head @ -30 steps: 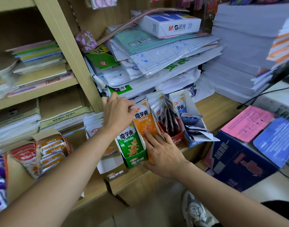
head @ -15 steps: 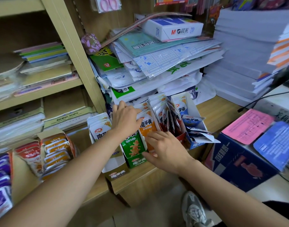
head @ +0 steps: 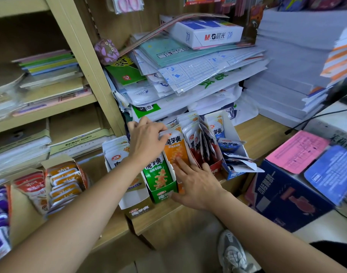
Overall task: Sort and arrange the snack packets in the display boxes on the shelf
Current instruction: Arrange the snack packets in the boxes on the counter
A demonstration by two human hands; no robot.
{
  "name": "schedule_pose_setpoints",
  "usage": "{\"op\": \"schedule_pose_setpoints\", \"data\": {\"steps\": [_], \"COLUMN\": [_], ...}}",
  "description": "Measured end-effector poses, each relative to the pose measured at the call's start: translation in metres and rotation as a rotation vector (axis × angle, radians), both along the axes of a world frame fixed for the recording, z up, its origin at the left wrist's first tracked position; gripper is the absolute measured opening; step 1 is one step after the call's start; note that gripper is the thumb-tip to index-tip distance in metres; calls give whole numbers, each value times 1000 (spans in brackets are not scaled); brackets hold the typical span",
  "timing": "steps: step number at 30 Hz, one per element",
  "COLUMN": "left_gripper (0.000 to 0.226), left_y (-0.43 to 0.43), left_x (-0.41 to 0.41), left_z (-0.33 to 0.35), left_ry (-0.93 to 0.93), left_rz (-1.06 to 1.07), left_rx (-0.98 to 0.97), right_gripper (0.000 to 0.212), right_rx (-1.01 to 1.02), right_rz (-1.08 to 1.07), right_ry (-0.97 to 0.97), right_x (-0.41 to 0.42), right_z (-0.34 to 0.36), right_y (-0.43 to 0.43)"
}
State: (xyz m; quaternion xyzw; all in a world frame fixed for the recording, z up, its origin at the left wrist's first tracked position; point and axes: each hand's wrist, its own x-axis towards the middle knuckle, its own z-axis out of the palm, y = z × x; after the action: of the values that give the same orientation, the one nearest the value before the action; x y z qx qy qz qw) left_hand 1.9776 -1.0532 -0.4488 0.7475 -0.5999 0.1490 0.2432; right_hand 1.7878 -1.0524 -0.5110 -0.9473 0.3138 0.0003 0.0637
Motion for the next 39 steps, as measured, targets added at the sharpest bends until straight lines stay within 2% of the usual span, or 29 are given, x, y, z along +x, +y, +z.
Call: {"op": "schedule_pose_setpoints", "data": {"steps": [3,8,13,15,20,27,32,35,39], "left_gripper": [16,19,35,35,33,32,35,32,29], "left_y": [0,-10,-3,3,6,-1,13,34,68], "left_x": [1,0,5,7,6,6,6,3,-17], "left_z": [-7,-12,-11,-14,-12,-1,4,6,9], "left_ry": [-54,-21,9,-43,-130,-18,32,101,179], "left_rz": [2,44,-54,-107,-91,-9,-50,-92,-187], "left_rx": [50,105,6,-29,24,199,137,65,31], "right_gripper": [94,95,95,95,93,92,92,78,33], "right_rx": [60,109,46,25,6,7,25,51,-68], "right_rz": [-18,-29,13,21,31,6,14,76,123], "right_ry": [42,148,78,34,-55,-25,-24,-167,-558], "right_x": [8,19,9,3,-4,-1,-2,-12,-39], "right_z": [0,-3,0,1,-1,2,2,10,37], "right_y": [-6,-13,-8,-6,-1,0,-1,2,4]}}
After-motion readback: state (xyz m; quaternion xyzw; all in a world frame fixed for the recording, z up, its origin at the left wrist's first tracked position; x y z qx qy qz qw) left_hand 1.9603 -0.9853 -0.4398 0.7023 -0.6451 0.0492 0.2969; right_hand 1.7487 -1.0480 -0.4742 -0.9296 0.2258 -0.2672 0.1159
